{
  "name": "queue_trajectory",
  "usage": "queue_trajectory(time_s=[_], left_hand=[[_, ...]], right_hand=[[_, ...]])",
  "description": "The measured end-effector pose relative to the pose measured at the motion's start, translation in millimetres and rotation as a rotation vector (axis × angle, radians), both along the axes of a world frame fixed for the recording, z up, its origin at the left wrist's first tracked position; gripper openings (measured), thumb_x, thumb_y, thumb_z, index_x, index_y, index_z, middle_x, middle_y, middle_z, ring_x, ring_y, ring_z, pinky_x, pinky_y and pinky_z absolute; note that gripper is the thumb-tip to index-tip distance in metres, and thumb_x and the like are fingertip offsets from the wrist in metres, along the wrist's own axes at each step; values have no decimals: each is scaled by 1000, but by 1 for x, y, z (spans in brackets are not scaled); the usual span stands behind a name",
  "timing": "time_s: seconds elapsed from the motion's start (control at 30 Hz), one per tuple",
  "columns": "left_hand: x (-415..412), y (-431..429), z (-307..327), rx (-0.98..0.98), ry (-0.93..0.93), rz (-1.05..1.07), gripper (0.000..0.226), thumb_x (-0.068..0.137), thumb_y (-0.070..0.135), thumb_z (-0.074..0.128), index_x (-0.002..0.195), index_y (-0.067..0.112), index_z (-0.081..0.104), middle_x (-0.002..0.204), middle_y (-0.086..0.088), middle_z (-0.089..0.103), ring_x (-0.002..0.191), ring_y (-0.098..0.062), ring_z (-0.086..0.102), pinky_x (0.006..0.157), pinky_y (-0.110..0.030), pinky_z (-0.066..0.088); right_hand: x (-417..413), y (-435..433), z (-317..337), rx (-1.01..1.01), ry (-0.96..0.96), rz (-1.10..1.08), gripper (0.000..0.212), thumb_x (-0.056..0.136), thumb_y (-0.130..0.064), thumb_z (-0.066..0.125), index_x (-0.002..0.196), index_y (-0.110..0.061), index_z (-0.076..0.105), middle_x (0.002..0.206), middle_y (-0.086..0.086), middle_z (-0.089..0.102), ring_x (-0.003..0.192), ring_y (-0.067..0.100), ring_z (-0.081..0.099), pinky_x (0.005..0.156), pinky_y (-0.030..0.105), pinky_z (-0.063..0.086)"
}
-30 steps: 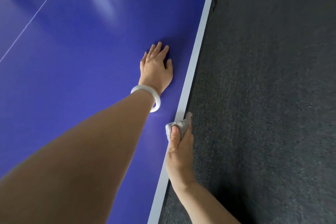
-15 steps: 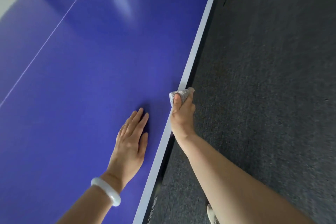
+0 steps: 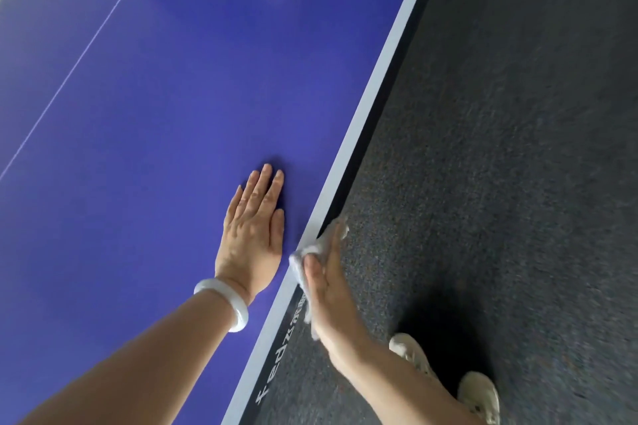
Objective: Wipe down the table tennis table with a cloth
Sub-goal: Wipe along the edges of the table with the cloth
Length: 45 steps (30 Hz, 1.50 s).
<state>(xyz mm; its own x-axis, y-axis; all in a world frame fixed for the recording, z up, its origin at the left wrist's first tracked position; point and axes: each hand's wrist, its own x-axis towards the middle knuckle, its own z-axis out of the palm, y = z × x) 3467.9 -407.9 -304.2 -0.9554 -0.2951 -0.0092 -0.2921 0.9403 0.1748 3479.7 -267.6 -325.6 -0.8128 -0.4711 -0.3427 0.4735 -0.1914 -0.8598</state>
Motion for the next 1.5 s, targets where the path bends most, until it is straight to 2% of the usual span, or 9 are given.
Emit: queue_trajectory(time_s=[0.17,0.4,0.5,0.6,0.77,0.87,0.97,1.2,1.5], left_hand=[[0,1,1,-2,3,9,55,101,26,26,154,17,26,161,4,17,150,-11,10,123,-33,6],[0,-1,2,10,-8,4,54,101,26,25,155,18,25,162,4,15,151,-12,9,123,-31,4],[-1,-2,3,21,-16,8,54,102,26,24,155,20,23,162,6,13,151,-12,8,123,-33,5],[-1,-2,2,25,-11,12,54,102,28,23,155,21,22,161,8,12,151,-10,8,123,-32,5],[0,-2,1,22,-2,6,57,100,35,16,155,20,23,162,7,14,151,-11,10,123,-33,6],[0,-2,1,25,11,9,56,100,33,18,154,19,26,161,6,17,150,-11,11,123,-31,5],[-1,-2,1,29,9,7,56,101,34,19,154,19,26,162,6,17,151,-11,11,123,-31,5],[-1,-4,0,30,-8,11,57,100,36,18,155,23,24,162,8,16,150,-9,10,123,-33,7],[1,-4,2,46,-3,13,57,100,37,17,155,23,24,161,9,15,150,-8,9,123,-32,6]], right_hand=[[-107,-20,2,177,-22,-119,63,108,-31,30,158,-23,-7,167,0,-2,154,14,3,125,38,14],[46,-4,15,78,25,-3,70,106,-19,36,154,-32,-13,165,-12,-14,152,3,-2,126,39,6],[-10,-7,15,72,-148,36,52,109,-24,30,154,-29,5,159,-12,9,139,-8,21,114,14,17],[-90,-14,15,108,-37,-56,65,108,-26,32,157,-23,-11,164,-6,1,150,7,10,124,31,10],[-40,-21,4,137,157,-135,66,108,-14,31,155,-20,-14,163,-11,-21,149,-2,-12,123,21,-1],[43,-4,4,22,64,-5,69,107,-15,34,150,-38,-14,160,-25,-16,148,3,22,121,29,26],[38,3,9,2,-57,105,66,107,-14,34,156,-33,-6,157,-7,25,122,-4,50,96,6,39],[-105,-18,8,209,61,-113,61,109,-29,29,157,-26,-7,165,-10,-5,153,11,4,125,34,13],[21,-7,11,114,-6,8,68,101,-40,36,149,-39,-12,163,-15,-15,147,-9,-7,122,16,3]])
